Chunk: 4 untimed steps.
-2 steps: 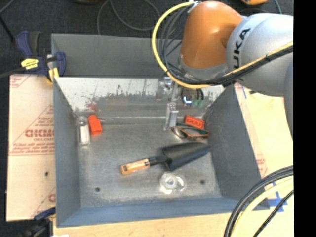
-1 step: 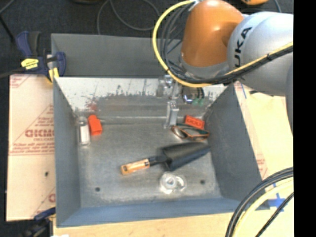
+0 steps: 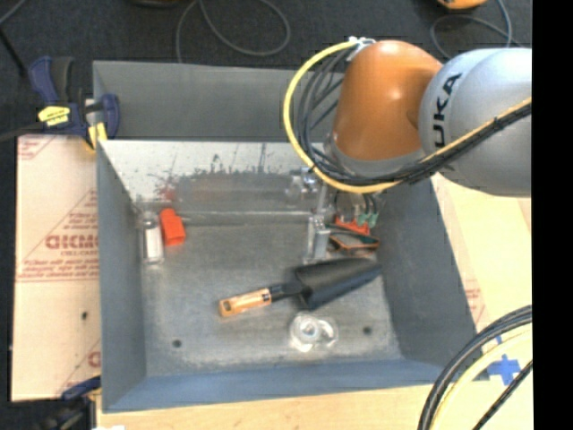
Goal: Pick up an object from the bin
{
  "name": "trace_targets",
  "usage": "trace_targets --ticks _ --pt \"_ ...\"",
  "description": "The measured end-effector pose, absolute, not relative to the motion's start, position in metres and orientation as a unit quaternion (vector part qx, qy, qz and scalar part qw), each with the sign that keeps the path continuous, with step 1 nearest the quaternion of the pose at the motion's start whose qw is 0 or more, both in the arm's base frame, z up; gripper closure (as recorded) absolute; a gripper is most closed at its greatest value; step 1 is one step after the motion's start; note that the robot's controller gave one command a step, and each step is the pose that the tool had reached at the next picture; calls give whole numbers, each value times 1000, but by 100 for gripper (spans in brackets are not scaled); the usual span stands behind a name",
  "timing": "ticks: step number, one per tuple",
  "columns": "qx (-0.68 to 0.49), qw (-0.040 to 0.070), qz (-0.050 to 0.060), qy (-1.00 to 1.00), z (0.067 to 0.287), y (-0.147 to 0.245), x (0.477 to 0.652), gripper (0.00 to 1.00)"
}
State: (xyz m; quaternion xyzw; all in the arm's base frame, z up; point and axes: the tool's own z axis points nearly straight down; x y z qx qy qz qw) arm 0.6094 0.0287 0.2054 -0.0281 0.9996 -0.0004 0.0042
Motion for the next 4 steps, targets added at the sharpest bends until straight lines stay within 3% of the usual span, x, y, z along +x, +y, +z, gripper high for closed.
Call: trace_targets --ticks 1,2,3,4 --pt "-90 5 0 996 151 -11 599 0" --pt "-127 5 -1 992 99 -18 528 100" --pt "-127 5 -1 992 99 -18 528 0" --pt "-127 5 0 992 99 -18 528 100"
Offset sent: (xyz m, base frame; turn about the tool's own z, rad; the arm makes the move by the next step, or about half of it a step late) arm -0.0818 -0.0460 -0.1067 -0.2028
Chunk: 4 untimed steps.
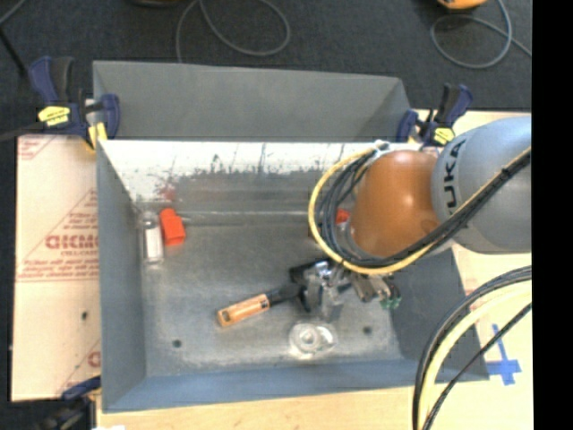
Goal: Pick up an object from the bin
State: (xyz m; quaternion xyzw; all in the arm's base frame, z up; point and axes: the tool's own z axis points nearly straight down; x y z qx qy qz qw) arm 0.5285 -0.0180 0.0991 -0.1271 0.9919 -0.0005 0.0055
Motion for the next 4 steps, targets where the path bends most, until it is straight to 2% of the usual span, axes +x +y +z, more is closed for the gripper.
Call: trace_targets --ticks 1,2,3,4 --pt "-127 5 0 992 99 -18 528 0" --pt "-127 5 0 992 99 -18 528 100" --pt "-127 5 0 992 99 -18 528 0" --pt "-127 5 0 992 99 -18 528 0"
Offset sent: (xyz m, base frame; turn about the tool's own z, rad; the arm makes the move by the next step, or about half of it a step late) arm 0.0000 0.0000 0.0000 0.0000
